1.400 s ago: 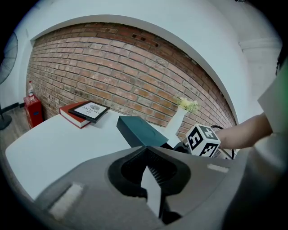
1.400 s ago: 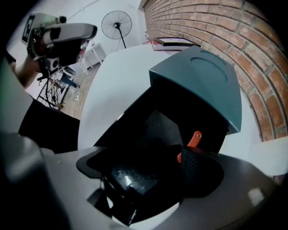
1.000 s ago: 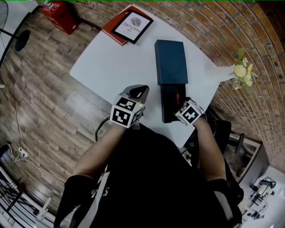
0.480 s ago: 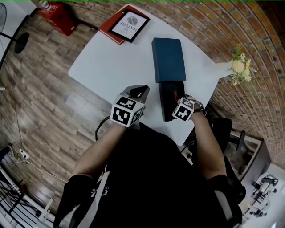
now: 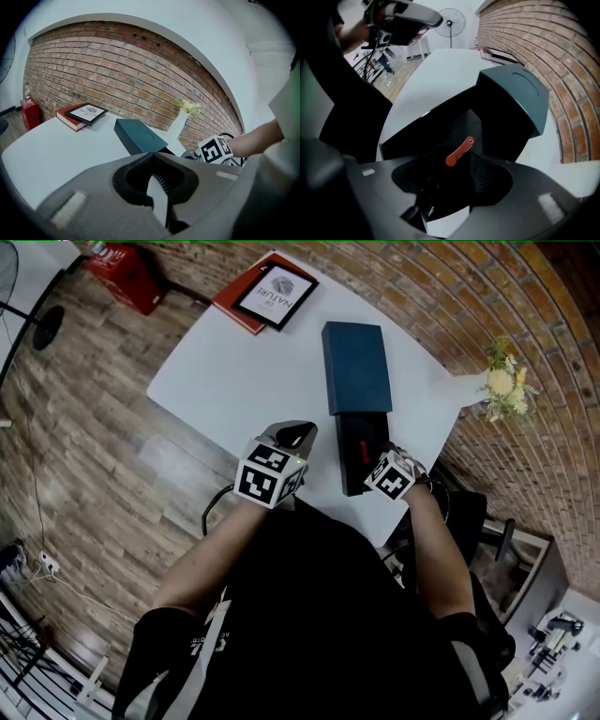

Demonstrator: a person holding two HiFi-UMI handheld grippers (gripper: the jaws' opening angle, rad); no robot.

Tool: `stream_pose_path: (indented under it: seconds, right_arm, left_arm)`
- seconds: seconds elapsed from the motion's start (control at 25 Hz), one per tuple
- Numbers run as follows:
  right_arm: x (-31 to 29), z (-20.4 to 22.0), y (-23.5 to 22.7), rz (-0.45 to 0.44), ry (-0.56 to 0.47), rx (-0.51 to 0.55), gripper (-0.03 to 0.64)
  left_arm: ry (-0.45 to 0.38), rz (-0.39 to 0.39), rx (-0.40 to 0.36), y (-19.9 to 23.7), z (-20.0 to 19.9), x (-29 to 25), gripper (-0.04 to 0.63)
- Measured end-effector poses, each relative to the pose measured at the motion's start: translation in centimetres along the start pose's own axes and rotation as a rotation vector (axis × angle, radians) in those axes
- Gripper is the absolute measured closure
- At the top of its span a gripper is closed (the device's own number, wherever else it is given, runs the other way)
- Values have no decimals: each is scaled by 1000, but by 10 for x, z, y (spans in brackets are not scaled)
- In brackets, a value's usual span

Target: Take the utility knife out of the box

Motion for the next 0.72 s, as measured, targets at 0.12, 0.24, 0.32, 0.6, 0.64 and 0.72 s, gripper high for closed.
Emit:
stream_pose_path:
  seconds: [0.12,0.24,0.32,0.6,0.64,0.72]
  right_arm:
    - [0,-12,-8,31,-20,-127,388]
    - [-3,-15,-10,51,30,-143,399]
    - [-4,-17,-6,26,42,-122,410]
    - [-6,-11,-5,-9,3,-58,470]
    - [-6,-8,-4,-4,1,-48,518]
    - [-6,-6,-3,10,-5,-42,545]
  left_arm:
    - [-6,-11,9,4,1,4,589]
    - [-7,-15,18,5,6,6,589]
    - [-5,-15,24,5,9,7,588]
    - [-6,-13,35,3,13,8,588]
    - [-3,-11,33,3,13,9,588]
    - [0,-9,26,3,12,11,588]
Point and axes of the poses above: the fingertips, and each gripper's own axes: x backward along the fingers, y to its left, z out of its underside, the point moved 8 cm from there along x, backward along the fingers, and after that the axes turned 13 degrees about -x, right-handed, at the moved point
